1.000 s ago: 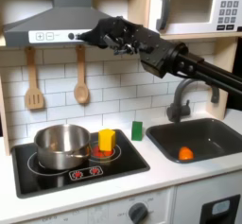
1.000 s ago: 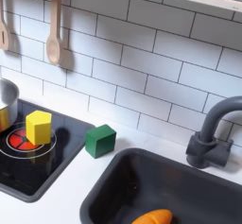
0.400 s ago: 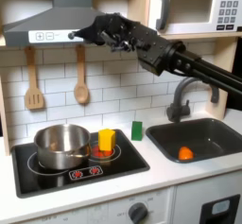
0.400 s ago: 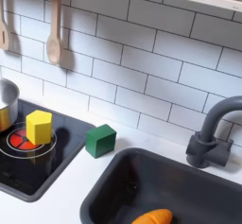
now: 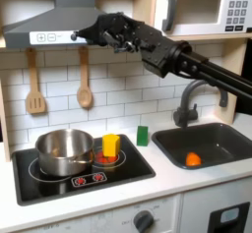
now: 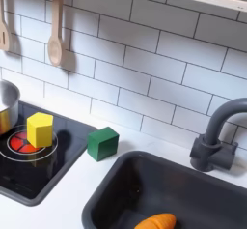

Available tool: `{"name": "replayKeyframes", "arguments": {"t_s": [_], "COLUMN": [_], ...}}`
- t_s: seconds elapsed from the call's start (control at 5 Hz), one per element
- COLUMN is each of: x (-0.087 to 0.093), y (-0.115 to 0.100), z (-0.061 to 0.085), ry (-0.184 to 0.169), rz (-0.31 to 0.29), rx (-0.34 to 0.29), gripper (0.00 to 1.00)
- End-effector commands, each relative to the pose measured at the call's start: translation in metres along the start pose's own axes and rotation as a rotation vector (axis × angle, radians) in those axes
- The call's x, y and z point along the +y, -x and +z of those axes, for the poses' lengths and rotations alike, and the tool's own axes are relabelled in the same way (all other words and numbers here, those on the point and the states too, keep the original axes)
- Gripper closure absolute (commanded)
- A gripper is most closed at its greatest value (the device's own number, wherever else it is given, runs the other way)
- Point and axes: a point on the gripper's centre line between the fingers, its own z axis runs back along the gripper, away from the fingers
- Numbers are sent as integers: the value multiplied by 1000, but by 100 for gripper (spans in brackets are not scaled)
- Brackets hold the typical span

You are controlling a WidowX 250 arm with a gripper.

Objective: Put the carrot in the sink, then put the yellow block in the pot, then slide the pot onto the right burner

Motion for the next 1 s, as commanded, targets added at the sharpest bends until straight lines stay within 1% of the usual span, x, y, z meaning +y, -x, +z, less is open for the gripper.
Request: {"name": "replayKeyframes", "arguments": {"t_s": [0.0, 0.2, 0.4, 0.6, 0.8], "x": [0, -1, 2, 3, 0], "y": [5, 4, 3, 1, -1], "z": [-5, -7, -8, -4, -1], "ry": [0, 12, 3, 2, 13], "rz": [-8, -7, -10, -5, -1], "rx": [10, 9, 6, 0, -5], "gripper": [100, 100, 100, 100, 100]}}
